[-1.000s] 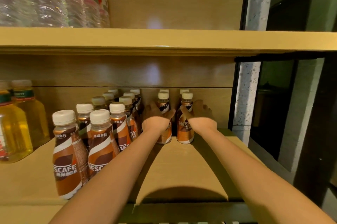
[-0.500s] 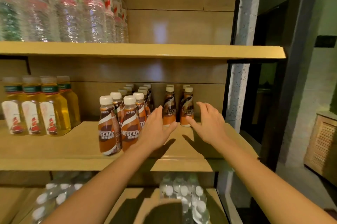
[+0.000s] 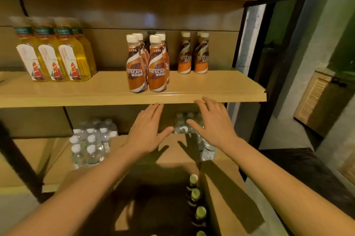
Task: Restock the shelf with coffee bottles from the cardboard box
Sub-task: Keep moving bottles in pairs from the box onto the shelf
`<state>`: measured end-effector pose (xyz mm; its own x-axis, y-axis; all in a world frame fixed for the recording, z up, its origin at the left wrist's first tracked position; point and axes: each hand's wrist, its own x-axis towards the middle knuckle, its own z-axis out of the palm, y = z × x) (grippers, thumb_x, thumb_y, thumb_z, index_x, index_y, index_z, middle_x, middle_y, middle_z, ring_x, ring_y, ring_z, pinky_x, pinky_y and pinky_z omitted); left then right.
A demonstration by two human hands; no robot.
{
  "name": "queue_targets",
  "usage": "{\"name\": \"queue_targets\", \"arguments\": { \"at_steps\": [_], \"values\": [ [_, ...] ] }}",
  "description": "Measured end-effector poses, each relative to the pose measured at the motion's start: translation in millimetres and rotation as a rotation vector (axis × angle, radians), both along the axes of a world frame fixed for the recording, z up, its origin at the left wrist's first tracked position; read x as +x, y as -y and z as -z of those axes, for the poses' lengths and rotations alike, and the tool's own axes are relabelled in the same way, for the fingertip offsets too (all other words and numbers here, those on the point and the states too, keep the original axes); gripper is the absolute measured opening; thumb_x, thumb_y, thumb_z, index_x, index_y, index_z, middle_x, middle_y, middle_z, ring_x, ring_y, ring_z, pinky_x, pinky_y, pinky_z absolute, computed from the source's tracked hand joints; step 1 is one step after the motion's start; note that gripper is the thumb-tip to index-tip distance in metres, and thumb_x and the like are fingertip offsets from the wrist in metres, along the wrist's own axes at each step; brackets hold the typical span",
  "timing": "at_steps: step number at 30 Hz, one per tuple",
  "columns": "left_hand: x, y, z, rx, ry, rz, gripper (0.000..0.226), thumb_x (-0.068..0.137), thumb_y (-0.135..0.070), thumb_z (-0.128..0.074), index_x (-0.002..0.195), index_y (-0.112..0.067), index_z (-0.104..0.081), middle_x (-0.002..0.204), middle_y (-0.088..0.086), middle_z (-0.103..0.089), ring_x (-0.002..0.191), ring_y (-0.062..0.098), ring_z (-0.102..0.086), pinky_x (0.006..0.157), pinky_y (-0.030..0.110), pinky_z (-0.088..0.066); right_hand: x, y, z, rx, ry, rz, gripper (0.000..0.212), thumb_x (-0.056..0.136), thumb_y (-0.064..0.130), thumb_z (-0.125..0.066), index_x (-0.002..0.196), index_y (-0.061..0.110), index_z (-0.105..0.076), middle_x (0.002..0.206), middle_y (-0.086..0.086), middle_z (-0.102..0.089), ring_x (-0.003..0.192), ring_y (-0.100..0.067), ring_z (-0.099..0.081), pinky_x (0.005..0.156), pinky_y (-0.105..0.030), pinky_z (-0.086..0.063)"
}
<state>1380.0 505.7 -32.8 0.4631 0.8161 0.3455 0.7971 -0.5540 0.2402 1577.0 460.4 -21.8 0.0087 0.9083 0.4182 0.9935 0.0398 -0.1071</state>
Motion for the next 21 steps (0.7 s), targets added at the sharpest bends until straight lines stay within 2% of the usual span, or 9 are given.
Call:
{"name": "queue_targets", "arguments": {
  "at_steps": [3, 4, 6, 7, 10, 15, 18, 21],
  "values": [
    [-20.9, 3.5, 27.3, -0.165, -0.089, -0.057, 0.075, 0.092, -0.054, -0.039, 0.15, -0.019, -0.005, 0.16, 0.0, -0.005, 0.147, 0.019, -0.006, 0.119, 0.035, -0.004, -24.0, 10.3, 33.3, -0.087, -0.028, 0.008, 0.063, 0.092, 0.053, -0.04, 0.145, 0.02, -0.029, 0.153, -0.008, -0.029, 0.141, -0.026, -0.026, 0.117, -0.043, -0.02],
    [-27.2, 4.0, 41.5, -0.164, -0.087, -0.051, 0.075, 0.092, -0.056, -0.036, 0.149, -0.017, -0.009, 0.159, 0.002, -0.008, 0.147, 0.021, -0.01, 0.118, 0.035, -0.006, -31.4, 13.1, 45.4, -0.123, -0.032, 0.009, 0.063, 0.093, 0.053, -0.04, 0.145, 0.02, -0.029, 0.153, -0.007, -0.028, 0.141, -0.025, -0.026, 0.116, -0.042, -0.021],
    [-41.2, 8.8, 70.8, -0.094, -0.073, 0.0, 0.076, 0.09, -0.062, -0.031, 0.147, -0.012, -0.024, 0.155, 0.007, -0.026, 0.141, 0.025, -0.032, 0.115, 0.036, -0.019, -44.5, 18.2, 72.6, -0.198, -0.043, 0.008, 0.063, 0.092, 0.053, -0.041, 0.144, 0.02, -0.028, 0.152, -0.006, -0.029, 0.139, -0.024, -0.029, 0.116, -0.041, -0.023],
    [-48.6, 12.3, 83.3, -0.115, -0.078, 0.025, 0.075, 0.088, -0.061, -0.035, 0.146, -0.013, -0.026, 0.154, 0.006, -0.029, 0.139, 0.024, -0.035, 0.114, 0.035, -0.022, -49.7, 20.4, 87.9, -0.235, -0.055, 0.005, 0.063, 0.092, 0.052, -0.043, 0.144, 0.02, -0.028, 0.152, -0.005, -0.029, 0.138, -0.024, -0.03, 0.116, -0.04, -0.023],
    [-68.6, 18.6, 121.8, -0.286, -0.155, 0.061, 0.076, 0.088, -0.052, -0.048, 0.148, -0.02, -0.014, 0.156, 0.001, -0.02, 0.143, 0.018, -0.021, 0.117, 0.034, -0.013, -59.7, 28.1, 134.2, -0.344, -0.073, 0.015, 0.061, 0.09, 0.044, -0.051, 0.143, 0.023, -0.028, 0.152, -0.004, -0.029, 0.137, -0.023, -0.03, 0.116, -0.039, -0.023],
    [-82.2, 20.7, 181.6, -0.407, -0.333, 0.145, 0.079, 0.091, -0.051, -0.042, 0.15, -0.018, -0.001, 0.159, 0.002, -0.005, 0.147, 0.018, -0.005, 0.118, 0.034, 0.001, -63.9, 39.8, 190.1, -0.545, -0.061, 0.059, 0.062, 0.092, 0.045, -0.046, 0.146, 0.021, -0.025, 0.153, -0.003, -0.027, 0.142, -0.023, -0.024, 0.119, -0.04, -0.015],
    [-84.3, 19.4, 213.4, -0.487, -0.411, 0.197, 0.08, 0.091, -0.05, -0.044, 0.15, -0.017, -0.002, 0.159, 0.003, -0.006, 0.147, 0.018, -0.005, 0.119, 0.035, -0.002, -63.3, 41.7, 215.6, -0.678, -0.003, 0.057, 0.061, 0.093, 0.041, -0.047, 0.146, 0.021, -0.023, 0.153, -0.003, -0.028, 0.142, -0.024, -0.025, 0.118, -0.041, -0.014],
    [-78.9, 19.6, 235.9, -0.58, -0.451, 0.263, 0.085, 0.088, -0.044, -0.055, 0.15, -0.017, -0.004, 0.159, 0.003, -0.007, 0.147, 0.02, -0.006, 0.119, 0.037, -0.007, -60.9, 40.5, 234.3, -0.845, 0.017, 0.019, 0.057, 0.091, 0.033, -0.053, 0.142, 0.019, -0.031, 0.148, -0.007, -0.036, 0.137, -0.028, -0.031, 0.115, -0.04, -0.021]
  ]
}}
